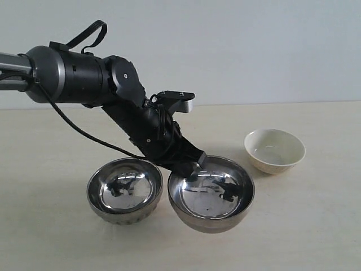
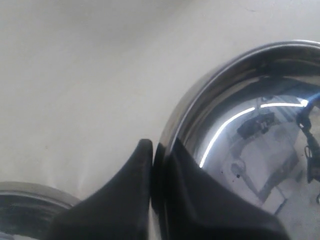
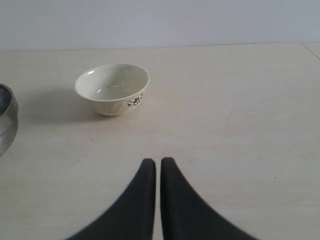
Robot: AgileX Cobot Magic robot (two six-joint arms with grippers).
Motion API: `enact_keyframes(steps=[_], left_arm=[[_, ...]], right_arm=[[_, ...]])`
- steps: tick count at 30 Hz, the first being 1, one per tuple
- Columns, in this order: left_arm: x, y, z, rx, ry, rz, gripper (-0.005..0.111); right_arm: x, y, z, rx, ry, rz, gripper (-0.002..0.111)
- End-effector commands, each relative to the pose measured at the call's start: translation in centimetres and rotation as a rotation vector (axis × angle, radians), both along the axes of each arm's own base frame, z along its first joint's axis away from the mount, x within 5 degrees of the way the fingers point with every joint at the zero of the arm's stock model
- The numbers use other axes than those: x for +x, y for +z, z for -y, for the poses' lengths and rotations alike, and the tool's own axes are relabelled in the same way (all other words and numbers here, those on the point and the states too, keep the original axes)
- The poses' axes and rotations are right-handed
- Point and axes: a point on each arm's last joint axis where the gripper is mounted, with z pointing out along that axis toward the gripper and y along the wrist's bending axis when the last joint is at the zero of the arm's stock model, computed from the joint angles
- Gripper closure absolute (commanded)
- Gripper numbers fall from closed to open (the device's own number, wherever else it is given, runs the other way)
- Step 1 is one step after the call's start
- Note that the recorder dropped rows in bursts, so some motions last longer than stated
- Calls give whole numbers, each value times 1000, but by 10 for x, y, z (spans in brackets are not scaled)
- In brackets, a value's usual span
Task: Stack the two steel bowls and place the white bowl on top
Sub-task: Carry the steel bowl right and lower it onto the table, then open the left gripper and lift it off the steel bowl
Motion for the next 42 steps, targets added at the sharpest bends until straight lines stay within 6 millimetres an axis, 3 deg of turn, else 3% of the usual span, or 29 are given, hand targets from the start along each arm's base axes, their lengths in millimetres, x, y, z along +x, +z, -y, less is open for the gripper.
enact_keyframes(steps=[1, 12, 23, 42], left_arm=[[0, 3, 3, -20, 11, 33, 103], [1, 2, 2, -9, 5, 35, 103], [3, -28, 4, 28, 5, -21, 103], [7, -34, 5, 15, 29, -2, 103]], right_arm=[[0, 1, 0, -3, -1, 17, 108], [0, 1, 0, -3, -1, 17, 108], [0, 1, 0, -3, -1, 17, 108], [0, 1, 0, -3, -1, 17, 108]])
